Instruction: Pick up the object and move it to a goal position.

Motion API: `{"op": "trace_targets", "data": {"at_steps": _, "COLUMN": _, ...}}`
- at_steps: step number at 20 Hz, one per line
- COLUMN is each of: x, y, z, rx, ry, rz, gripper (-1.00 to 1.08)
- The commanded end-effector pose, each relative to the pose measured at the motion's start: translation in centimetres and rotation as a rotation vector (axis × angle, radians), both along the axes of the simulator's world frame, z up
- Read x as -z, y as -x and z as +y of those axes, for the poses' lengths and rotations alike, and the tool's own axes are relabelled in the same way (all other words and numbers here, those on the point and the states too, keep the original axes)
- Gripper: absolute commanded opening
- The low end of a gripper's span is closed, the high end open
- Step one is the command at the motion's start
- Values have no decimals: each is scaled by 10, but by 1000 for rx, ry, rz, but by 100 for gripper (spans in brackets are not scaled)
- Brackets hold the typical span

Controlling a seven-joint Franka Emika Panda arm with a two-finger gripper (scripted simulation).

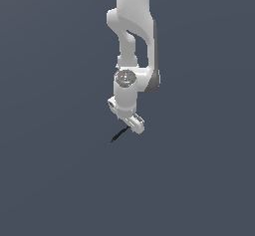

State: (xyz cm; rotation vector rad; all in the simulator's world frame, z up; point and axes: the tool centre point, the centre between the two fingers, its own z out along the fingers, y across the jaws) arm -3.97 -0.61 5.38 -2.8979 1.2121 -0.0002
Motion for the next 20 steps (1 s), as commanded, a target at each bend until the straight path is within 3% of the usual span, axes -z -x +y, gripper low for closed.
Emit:
{"op": "trace_targets", "data": {"at_steps": 1, "x": 7, "y": 1, "z": 0, "rx": 1, "ry": 0, "rz": 1, "gripper": 100}}
{"op": "trace_targets", "data": {"at_steps": 13, "x": 46, "y": 1, "z": 0, "rx": 5, "ry": 0, "rz": 0, "gripper": 100}}
{"op": "trace_targets", "data": {"at_steps": 14, "x": 46, "y": 1, "z": 0, "rx": 5, "ry": 0, "rz": 0, "gripper": -100}}
{"op": "trace_targets", "data": {"at_steps": 20, "x": 46, "y": 1, "z": 0, "rx": 5, "ry": 0, "rz": 0, "gripper": -100}}
